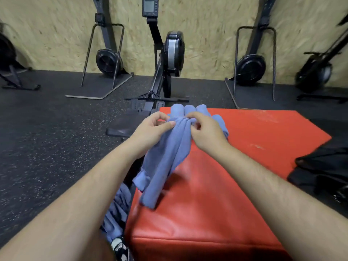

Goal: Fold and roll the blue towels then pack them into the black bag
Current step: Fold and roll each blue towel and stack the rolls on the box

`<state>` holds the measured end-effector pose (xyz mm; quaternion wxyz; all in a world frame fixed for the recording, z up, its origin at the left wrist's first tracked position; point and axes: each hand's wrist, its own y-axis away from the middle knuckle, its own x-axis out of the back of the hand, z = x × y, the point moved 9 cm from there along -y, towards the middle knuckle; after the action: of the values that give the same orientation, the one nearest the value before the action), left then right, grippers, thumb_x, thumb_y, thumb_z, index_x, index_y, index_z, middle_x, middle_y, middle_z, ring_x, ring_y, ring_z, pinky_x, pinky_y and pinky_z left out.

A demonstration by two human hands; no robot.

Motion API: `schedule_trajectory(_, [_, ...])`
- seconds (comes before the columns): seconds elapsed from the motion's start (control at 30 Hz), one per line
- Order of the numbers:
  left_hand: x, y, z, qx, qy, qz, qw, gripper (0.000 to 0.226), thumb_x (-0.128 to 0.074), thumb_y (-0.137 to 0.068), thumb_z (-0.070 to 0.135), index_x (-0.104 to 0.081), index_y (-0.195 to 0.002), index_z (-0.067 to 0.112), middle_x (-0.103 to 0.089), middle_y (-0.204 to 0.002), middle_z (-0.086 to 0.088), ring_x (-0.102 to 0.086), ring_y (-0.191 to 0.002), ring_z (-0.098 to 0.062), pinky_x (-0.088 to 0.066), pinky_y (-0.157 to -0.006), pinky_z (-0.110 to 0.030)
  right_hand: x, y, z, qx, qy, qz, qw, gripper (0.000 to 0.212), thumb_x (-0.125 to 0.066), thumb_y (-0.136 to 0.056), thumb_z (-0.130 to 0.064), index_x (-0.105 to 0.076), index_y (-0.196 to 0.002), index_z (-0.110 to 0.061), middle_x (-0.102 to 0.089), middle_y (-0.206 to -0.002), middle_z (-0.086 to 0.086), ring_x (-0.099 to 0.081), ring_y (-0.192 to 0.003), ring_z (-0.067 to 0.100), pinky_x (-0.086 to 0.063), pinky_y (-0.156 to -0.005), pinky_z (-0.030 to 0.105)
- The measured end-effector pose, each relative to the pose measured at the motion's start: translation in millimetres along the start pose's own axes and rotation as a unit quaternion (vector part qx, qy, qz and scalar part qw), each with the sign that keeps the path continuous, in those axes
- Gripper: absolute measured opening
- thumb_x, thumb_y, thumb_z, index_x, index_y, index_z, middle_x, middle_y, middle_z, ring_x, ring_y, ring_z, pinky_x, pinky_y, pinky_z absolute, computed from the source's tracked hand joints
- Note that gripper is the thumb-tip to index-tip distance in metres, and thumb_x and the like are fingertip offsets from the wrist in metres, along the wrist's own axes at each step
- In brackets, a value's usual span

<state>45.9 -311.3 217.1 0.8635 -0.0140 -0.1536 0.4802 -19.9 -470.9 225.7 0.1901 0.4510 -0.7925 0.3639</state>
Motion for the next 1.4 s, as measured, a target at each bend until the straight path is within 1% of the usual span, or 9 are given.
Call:
schedule_trajectory(0.1, [-34.2,-7.8,1.6,0.034,0.012,-0.003,0.999,0.019,-0.069,-0.088,0.030,-0.055,-0.076,0.027,-0.048,-0.066,0.007,-0.038,-0.059,-0.013,-0.025,-0.052,-0.029,18.3,8.0,34.4,-0.126,-0.102,0.008,0.987,0.020,-0.051,-0.090,-0.014,-0.064,-0.101,-0.023,-0.059,-0.078,-0.013,-0.056,-0.081,0.009,-0.041,-0.065,0.015])
schedule_trajectory(0.2, [-59.6,-13.8,-6.6,0.107,0.092,0.018,0.990,0.023,-0.063,-0.088,0.032,-0.051,-0.070,0.027,-0.044,-0.060,0.012,-0.040,-0.054,-0.009,-0.031,-0.051,-0.024,22.8,13.9,53.8,-0.190,-0.243,-0.015,0.951,0.007,-0.056,-0.086,-0.024,-0.061,-0.081,-0.023,-0.060,-0.081,-0.008,-0.057,-0.074,0.012,-0.044,-0.070,0.030])
schedule_trajectory(0.43, [-110.3,-8.5,-37.8,0.218,0.124,-0.060,0.966,0.030,-0.061,-0.098,0.036,-0.061,-0.071,0.024,-0.055,-0.050,0.012,-0.050,-0.044,-0.004,-0.037,-0.052,-0.023,10.6,37.4,92.7,-0.220,-0.388,-0.063,0.893,0.007,-0.069,-0.093,-0.014,-0.069,-0.090,-0.008,-0.072,-0.084,0.005,-0.066,-0.078,0.012,-0.052,-0.067,0.021])
schedule_trajectory(0.6, [-114.2,-11.2,-67.9,0.234,0.072,-0.073,0.967,0.022,-0.061,-0.098,0.019,-0.057,-0.077,0.022,-0.061,-0.055,0.012,-0.054,-0.047,-0.003,-0.041,-0.051,-0.020,-4.3,41.4,120.4,-0.269,-0.343,-0.082,0.896,0.023,-0.080,-0.078,0.000,-0.070,-0.099,-0.001,-0.073,-0.096,0.016,-0.067,-0.088,0.020,-0.055,-0.090,0.035])
schedule_trajectory(0.8, [-79.5,-14.7,-92.2,0.249,0.071,0.000,0.966,0.025,-0.063,-0.095,0.009,-0.054,-0.075,0.020,-0.061,-0.058,0.007,-0.055,-0.050,-0.007,-0.041,-0.045,-0.019,9.3,41.8,149.3,-0.306,-0.320,-0.093,0.892,0.023,-0.075,-0.081,0.003,-0.070,-0.103,-0.005,-0.070,-0.084,0.005,-0.062,-0.076,0.011,-0.049,-0.063,0.013])
schedule_trajectory(1.03, [-48.8,-0.7,-124.3,0.329,-0.111,0.005,0.938,0.028,-0.043,-0.081,-0.012,-0.049,-0.069,0.013,-0.044,-0.068,-0.008,-0.040,-0.061,-0.020,-0.037,-0.058,-0.028,6.3,86.8,200.8,-0.430,-0.150,-0.235,0.859,0.066,-0.088,-0.033,-0.010,-0.068,-0.095,-0.001,-0.054,-0.084,0.012,-0.047,-0.079,0.026,-0.037,-0.068,0.042])
schedule_trajectory(1.17, [-49.6,10.2,-132.2,0.358,-0.084,-0.008,0.930,0.011,-0.053,-0.065,0.006,-0.051,-0.071,0.015,-0.046,-0.067,-0.003,-0.040,-0.057,-0.018,-0.033,-0.053,-0.024,-12.5,96.0,184.3,-0.461,-0.262,-0.270,0.804,0.010,-0.065,-0.082,-0.006,-0.064,-0.092,-0.003,-0.063,-0.082,0.015,-0.060,-0.070,0.024,-0.049,-0.065,0.034])
schedule_trajectory(1.3, [-59.7,8.9,-137.1,0.348,-0.005,-0.039,0.937,0.025,-0.076,-0.069,0.034,-0.072,-0.086,0.016,-0.073,-0.080,-0.002,-0.066,-0.072,-0.021,-0.049,-0.066,-0.030,-22.0,109.1,180.8,-0.488,-0.296,-0.305,0.762,0.030,-0.057,-0.097,-0.039,-0.064,-0.081,-0.015,-0.064,-0.068,0.004,-0.059,-0.050,0.013,-0.046,-0.044,0.019])
schedule_trajectory(1.4, [-62.4,4.6,-135.5,0.316,-0.022,-0.041,0.948,0.013,-0.075,-0.082,0.023,-0.066,-0.074,0.019,-0.070,-0.075,-0.002,-0.062,-0.071,-0.020,-0.046,-0.065,-0.028,-13.3,111.9,184.5,-0.452,-0.214,-0.307,0.810,0.023,-0.065,-0.093,-0.038,-0.068,-0.085,-0.016,-0.071,-0.074,0.003,-0.066,-0.062,0.013,-0.054,-0.055,0.025])
